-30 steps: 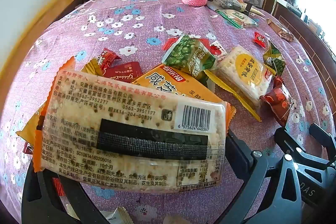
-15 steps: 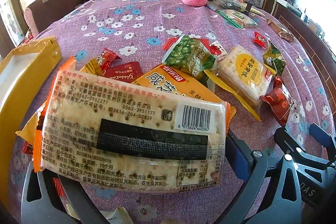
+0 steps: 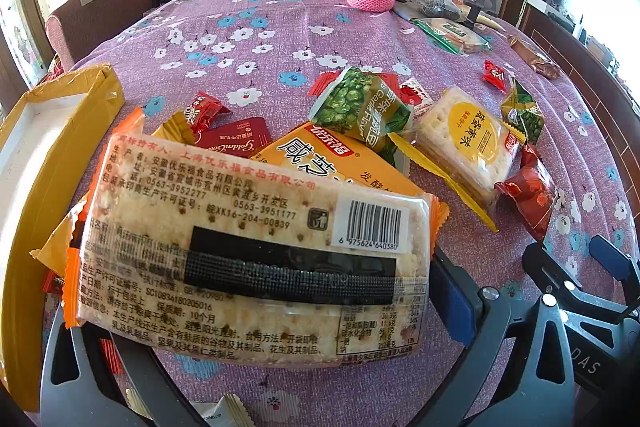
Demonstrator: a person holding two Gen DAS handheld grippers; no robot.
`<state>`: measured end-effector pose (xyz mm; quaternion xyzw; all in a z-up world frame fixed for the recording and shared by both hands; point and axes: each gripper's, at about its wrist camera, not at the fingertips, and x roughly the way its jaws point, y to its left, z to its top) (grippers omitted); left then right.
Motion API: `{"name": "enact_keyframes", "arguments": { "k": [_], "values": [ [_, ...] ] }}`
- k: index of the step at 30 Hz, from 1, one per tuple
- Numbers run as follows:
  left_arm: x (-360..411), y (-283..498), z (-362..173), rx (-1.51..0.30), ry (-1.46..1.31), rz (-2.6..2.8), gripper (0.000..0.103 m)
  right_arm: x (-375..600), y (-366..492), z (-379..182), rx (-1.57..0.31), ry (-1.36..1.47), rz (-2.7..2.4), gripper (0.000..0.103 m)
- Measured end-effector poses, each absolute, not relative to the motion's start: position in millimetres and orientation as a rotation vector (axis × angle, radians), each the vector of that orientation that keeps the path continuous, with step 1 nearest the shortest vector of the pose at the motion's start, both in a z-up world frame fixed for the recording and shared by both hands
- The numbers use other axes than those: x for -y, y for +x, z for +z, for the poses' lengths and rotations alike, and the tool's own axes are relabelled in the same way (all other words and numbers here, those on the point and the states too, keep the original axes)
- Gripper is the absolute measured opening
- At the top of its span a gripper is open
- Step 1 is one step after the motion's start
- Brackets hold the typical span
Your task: Organize snacks
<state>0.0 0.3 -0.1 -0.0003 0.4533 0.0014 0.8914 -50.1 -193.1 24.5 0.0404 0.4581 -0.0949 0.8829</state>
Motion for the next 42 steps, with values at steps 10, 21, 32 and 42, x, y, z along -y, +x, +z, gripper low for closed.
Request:
{"name": "enact_keyframes", "arguments": {
  "k": [10,21,32,42],
  "values": [
    [-0.6,0.0,-0.1,-0.941,-0.001,0.003,0.103,192.4,-52.3,24.4,-0.954,0.084,-0.198,0.103],
    [-0.4,0.0,-0.1,-0.941,-0.001,0.003,0.103,191.8,-50.5,24.2,-0.954,0.084,-0.198,0.103],
    [-0.5,0.1,-0.1,-0.941,-0.001,0.003,0.103,191.2,-48.6,24.0,-0.954,0.084,-0.198,0.103],
    [-0.5,2.0,1.3,-0.980,-0.004,0.006,0.103,193.9,-45.8,23.8,-0.956,0.101,-0.207,0.103]
  ]
}}
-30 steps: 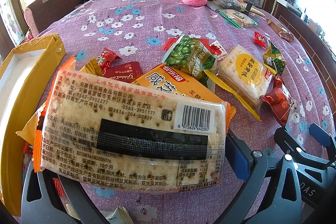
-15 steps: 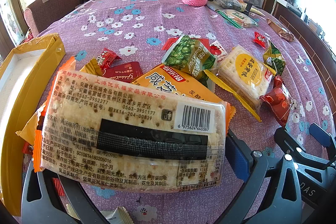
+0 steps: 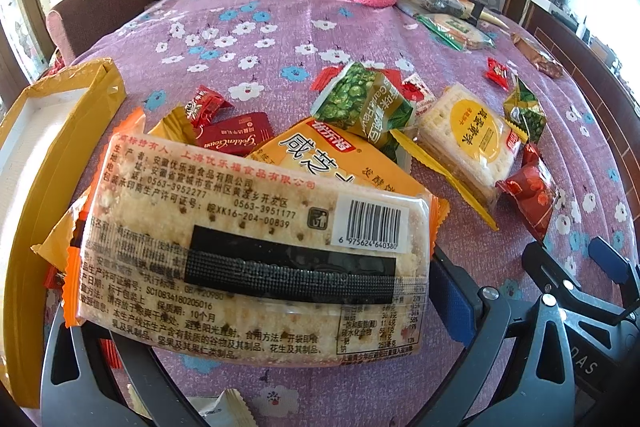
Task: Organize snacks
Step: 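Grasp the clear barcode cracker pack with right tool while left grasps yellow sandwich-cracker pack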
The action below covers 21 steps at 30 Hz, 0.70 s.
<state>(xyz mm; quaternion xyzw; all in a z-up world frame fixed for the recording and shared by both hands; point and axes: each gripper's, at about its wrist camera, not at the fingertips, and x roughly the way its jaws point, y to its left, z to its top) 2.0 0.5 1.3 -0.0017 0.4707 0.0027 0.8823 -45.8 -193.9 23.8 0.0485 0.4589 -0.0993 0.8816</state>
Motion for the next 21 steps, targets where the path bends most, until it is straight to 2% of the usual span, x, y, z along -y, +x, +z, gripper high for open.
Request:
{"name": "enact_keyframes", "arguments": {
  "k": [12,14,16,21],
  "values": [
    [-2,-18,5,-1.014,-0.007,-0.121,0.101,189,-67,26,-1.013,0.099,-0.206,0.103],
    [-8,-36,15,-1.001,-0.067,-0.194,0.097,187,-79,30,-0.987,0.105,-0.213,0.096],
    [-11,-56,34,-0.935,-0.078,-0.240,0.097,188,-93,38,-0.956,0.144,-0.215,0.090],
    [-40,-136,131,-0.630,-0.068,-0.338,0.097,177,-148,104,-0.754,0.121,-0.220,0.089]
  ]
}}
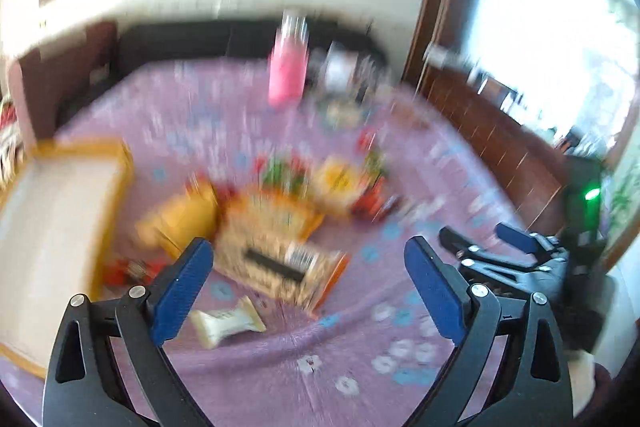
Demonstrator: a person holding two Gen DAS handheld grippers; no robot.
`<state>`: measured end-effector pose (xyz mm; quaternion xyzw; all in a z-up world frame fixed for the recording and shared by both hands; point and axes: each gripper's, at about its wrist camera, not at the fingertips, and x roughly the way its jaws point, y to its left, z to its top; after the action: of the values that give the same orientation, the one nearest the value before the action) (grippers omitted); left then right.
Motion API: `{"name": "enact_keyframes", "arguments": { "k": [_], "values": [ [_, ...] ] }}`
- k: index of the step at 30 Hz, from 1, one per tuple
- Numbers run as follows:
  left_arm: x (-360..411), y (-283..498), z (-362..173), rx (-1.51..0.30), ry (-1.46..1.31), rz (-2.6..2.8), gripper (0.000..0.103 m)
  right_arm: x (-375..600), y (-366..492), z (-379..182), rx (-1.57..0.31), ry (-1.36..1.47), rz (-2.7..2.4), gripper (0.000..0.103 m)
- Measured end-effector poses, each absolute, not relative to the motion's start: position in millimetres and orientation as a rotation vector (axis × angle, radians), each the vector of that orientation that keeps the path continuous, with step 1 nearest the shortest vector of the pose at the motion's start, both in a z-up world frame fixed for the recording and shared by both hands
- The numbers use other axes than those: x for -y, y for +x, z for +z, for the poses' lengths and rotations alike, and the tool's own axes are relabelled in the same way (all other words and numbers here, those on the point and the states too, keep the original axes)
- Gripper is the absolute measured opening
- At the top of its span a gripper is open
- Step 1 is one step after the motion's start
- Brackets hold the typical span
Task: Organize snacks
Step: 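Grasp the clear barcode cracker pack with right tool while left grasps yellow sandwich-cracker pack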
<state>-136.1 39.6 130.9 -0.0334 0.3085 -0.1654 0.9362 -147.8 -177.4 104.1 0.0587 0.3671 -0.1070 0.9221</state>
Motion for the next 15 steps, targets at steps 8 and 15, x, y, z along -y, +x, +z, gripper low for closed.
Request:
{"name": "enact_keyframes", "arguments": {
  "k": [8,15],
  "values": [
    [-126,-225,300,-0.184,-0.039,-0.224,0.103,160,-224,262,-0.352,0.074,-0.185,0.090],
    [-171,-229,380,0.009,0.037,0.013,0.103,156,-209,365,-0.213,0.082,-0.121,0.097]
  ]
}}
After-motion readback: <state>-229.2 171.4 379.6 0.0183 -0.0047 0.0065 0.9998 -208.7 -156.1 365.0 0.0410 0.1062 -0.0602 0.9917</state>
